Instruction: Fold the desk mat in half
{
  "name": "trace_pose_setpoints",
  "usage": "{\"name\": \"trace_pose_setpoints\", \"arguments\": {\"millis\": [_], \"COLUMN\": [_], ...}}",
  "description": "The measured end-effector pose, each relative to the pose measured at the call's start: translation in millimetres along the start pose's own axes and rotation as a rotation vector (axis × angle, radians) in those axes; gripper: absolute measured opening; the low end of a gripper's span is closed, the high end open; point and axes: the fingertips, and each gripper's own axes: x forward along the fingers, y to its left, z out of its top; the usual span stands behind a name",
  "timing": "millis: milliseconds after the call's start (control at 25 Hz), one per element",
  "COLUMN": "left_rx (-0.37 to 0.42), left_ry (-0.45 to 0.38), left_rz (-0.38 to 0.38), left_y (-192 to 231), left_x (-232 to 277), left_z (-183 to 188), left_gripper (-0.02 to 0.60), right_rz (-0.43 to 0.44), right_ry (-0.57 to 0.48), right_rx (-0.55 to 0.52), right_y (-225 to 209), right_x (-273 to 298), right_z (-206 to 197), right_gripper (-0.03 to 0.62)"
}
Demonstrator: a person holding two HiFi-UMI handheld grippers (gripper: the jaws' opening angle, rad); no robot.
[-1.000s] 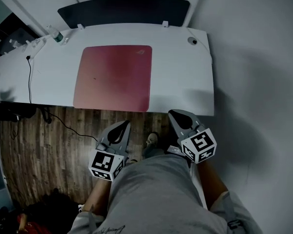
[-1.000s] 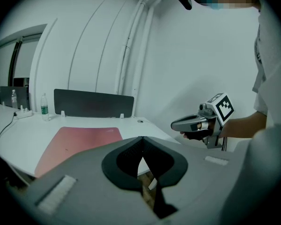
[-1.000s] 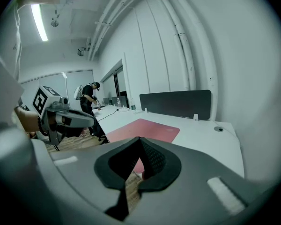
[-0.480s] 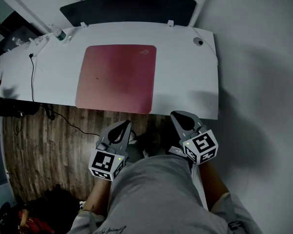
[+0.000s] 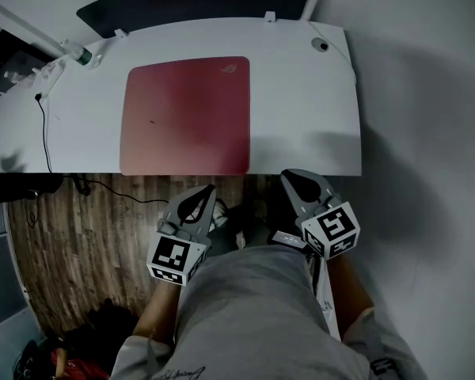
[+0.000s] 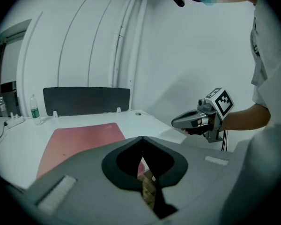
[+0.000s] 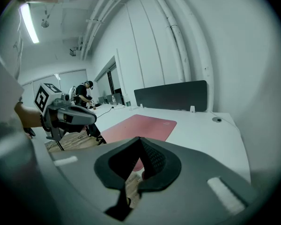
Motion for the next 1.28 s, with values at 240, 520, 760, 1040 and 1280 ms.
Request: {"name": "trace_pose_setpoints", "arguments": {"millis": [240, 520, 760, 1040, 1280], "left_rx": [0.025, 0.070, 0.101, 0.152, 0.182], "left_ry": [0.048, 0.081, 0.157, 0.229, 0.263], "left_rz": [-0.034, -0.126, -0.188, -0.219, -0.255], "left_y": [6.2, -2.2, -11.3, -5.9, -4.8], "left_x": [18.5, 48.1, 72.2, 93.6, 108.1], "left_z": [-19.0, -36.4, -62.4, -96.4, -112.0], "left_gripper": [0.020, 0.020, 0.032, 0.050, 0.068], "right_rz": [-0.022, -0.031, -0.034, -0.030, -0.028], "right_ry": [0.010, 0.047, 0.037, 0.045, 0.045], "right_rx": [0.019, 0.056, 0.072, 0.099, 0.121], "right_y": [-3.6, -9.0, -15.8, -22.0, -25.5], "right_x": [3.2, 10.0, 19.7, 30.1, 37.9], "right_z": [-9.0, -26.2, -35.4, -54.7, -63.6], "right_gripper": [0.006, 0.008, 0.007, 0.008, 0.006]}}
